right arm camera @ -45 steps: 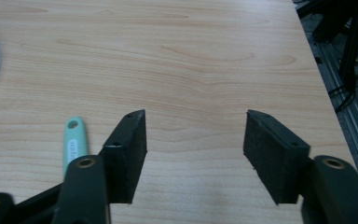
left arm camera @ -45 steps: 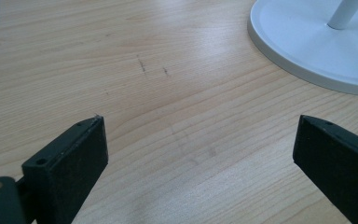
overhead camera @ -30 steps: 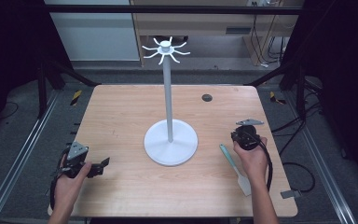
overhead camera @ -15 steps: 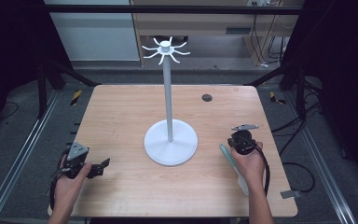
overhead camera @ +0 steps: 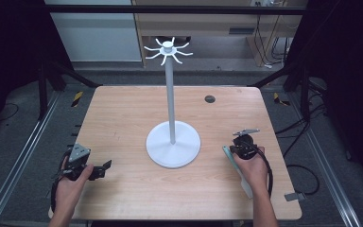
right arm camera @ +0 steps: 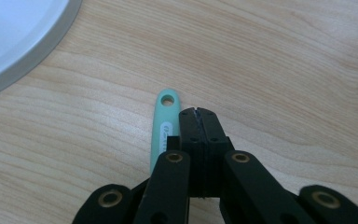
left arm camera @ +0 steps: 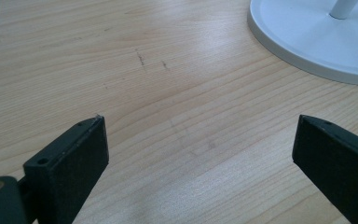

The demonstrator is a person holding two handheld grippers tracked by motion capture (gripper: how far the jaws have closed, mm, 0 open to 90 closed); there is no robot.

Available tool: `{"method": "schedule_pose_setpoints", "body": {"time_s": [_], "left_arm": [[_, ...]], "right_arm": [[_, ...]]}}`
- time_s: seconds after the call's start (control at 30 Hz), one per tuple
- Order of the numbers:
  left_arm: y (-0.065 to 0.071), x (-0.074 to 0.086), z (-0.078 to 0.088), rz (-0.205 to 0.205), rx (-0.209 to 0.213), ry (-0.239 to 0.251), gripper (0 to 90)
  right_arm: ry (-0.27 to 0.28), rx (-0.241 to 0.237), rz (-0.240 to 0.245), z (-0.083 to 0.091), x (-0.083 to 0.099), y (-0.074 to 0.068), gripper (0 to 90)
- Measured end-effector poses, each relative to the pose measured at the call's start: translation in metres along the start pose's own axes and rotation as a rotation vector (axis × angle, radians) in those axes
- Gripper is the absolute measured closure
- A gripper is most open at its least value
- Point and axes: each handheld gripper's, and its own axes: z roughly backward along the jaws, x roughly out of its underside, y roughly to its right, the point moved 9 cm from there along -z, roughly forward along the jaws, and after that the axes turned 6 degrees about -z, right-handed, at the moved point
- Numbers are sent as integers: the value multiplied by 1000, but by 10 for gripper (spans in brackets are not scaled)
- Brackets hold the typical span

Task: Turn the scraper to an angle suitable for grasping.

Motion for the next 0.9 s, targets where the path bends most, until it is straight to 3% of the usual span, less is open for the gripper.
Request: {"method": "schedule_pose_setpoints", "body": {"time_s": [0.4, 0.63, 0.77, 0.87, 0.9], "left_arm": [[-1, 0, 0, -1, -7, 0, 33], [-1, 0, -1, -9, -6, -7, 34], [-1, 0, 0, -8, -10, -6, 34], [-2, 0, 0, -5, -10, -6, 34], [-2, 0, 0, -5, -11, -6, 34]], "right_arm": [[-13, 1, 10, -2, 3, -2, 900], [-19, -49, 29, 1, 5, -11, 900], [-28, -118, 44, 7, 10, -23, 900], [-42, -134, 54, 9, 12, -28, 900], [-37, -111, 67, 8, 11, -29, 900]]}}
